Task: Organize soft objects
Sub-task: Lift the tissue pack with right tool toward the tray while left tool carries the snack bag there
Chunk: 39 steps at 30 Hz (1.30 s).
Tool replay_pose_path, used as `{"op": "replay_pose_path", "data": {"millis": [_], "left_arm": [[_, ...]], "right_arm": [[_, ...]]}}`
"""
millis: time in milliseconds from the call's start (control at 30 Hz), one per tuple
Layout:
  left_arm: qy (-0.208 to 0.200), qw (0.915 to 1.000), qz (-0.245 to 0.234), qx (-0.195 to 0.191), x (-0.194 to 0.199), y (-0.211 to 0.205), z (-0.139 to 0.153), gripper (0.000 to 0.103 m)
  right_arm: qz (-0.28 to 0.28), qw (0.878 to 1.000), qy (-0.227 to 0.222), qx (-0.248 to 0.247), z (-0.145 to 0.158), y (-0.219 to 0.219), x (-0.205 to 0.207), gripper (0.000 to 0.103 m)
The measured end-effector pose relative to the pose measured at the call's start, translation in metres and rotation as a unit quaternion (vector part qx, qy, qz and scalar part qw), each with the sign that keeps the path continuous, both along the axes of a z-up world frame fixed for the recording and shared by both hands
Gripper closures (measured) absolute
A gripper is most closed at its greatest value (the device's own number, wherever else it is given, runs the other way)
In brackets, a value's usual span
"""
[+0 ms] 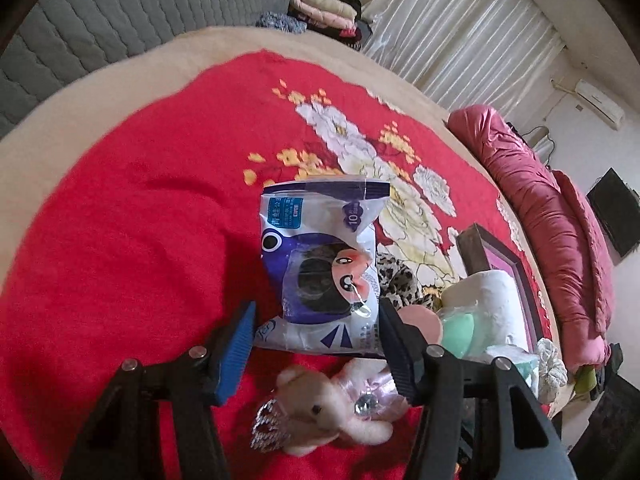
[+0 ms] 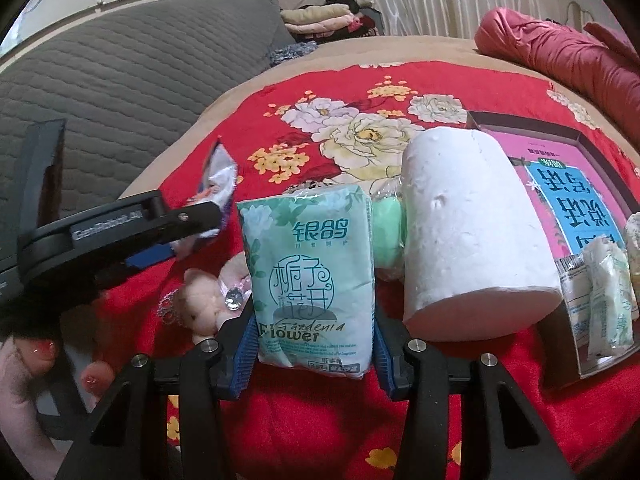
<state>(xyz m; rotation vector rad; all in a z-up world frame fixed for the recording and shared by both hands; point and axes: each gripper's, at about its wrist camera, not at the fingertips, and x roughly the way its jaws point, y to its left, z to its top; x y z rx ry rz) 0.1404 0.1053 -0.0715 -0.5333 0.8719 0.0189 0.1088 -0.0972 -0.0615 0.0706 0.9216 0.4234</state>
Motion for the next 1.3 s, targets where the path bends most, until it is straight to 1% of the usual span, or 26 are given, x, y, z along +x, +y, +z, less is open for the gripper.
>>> {"op": "replay_pose_path", "data": {"millis": [167, 333, 433, 533, 633, 833, 1300], "left_arm": [[-0.016, 0.9997, 0.007, 0.016, -0.018, -0.001, 0.015, 0.043], [-0.024, 0.9988, 0.005, 0.042, -0.032, -0.012, 0.029, 0.043], [-0.03, 0.9983, 0.003, 0.049, -0.037, -0.017, 0.036, 0.043], [-0.039, 0.997, -0.001, 0.067, -0.042, -0.026, 0.046, 0.043], [-0.043, 0.9966, -0.01, 0.07, -0.048, -0.036, 0.053, 0.043], [-0.046, 0.9951, -0.03, 0.082, -0.054, -0.06, 0.065, 0.043], [-0.049, 0.9896, -0.066, 0.118, -0.062, -0.105, 0.086, 0.043]], "right_arm": [[0.004, 1.0, -0.008, 0.0, 0.007, -0.001, -0.004, 0.053], [0.006, 1.0, -0.018, 0.003, 0.016, -0.005, -0.009, 0.053], [0.006, 1.0, -0.03, 0.004, 0.025, -0.009, -0.012, 0.053], [0.007, 0.999, -0.047, 0.002, 0.036, -0.014, -0.016, 0.053], [0.008, 0.998, -0.062, 0.001, 0.045, -0.02, -0.02, 0.053], [-0.003, 0.996, -0.084, 0.005, 0.06, -0.038, -0.028, 0.053], [-0.049, 0.993, -0.099, 0.031, 0.077, -0.089, -0.026, 0.053]]}}
